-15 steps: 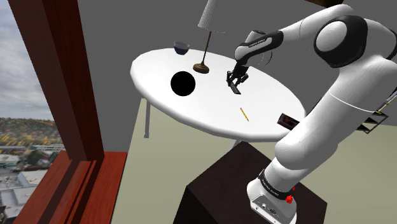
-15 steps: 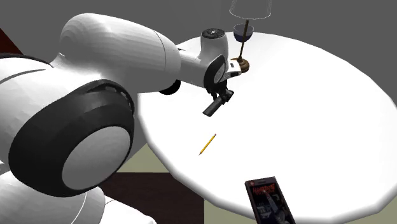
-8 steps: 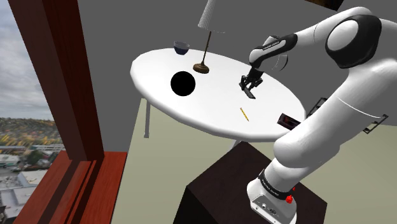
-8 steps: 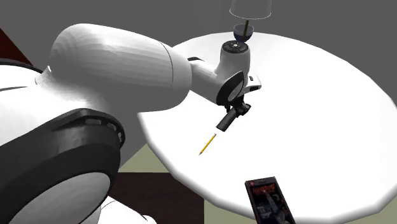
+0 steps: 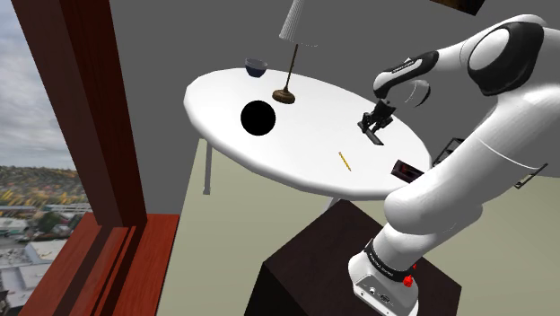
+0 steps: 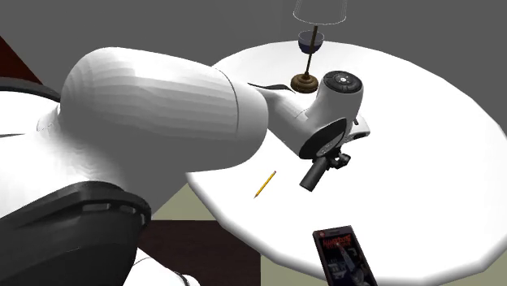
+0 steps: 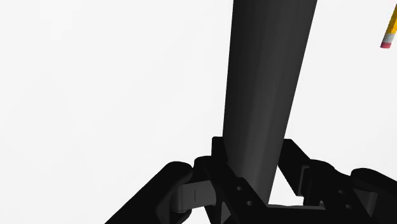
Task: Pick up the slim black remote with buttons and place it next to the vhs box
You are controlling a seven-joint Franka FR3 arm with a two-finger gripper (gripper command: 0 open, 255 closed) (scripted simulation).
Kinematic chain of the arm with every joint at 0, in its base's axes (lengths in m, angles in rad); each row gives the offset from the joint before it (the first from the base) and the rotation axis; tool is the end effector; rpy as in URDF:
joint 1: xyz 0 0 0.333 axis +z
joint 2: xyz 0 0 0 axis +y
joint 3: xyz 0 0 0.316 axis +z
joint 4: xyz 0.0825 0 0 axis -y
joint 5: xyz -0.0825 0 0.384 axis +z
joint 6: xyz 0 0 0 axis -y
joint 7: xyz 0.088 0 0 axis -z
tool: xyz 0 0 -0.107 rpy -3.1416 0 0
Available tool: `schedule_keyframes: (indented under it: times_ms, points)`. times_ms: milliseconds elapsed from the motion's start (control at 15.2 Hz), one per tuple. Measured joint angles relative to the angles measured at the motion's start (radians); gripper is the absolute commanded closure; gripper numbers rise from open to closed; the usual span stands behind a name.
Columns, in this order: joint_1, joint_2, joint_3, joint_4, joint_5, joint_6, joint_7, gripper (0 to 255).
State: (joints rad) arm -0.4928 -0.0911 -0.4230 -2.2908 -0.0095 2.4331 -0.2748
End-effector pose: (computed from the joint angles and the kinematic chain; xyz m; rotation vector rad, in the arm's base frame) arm 0.3173 -0.4164 0.4080 2.8725 -0.9474 0.3095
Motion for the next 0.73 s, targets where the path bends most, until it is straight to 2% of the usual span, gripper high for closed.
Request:
schedule_keyframes:
  times_ms: [726]
  points:
    - [-0.112,0.084,-0.157,0.087,0.135,-0.030,-0.357,255]
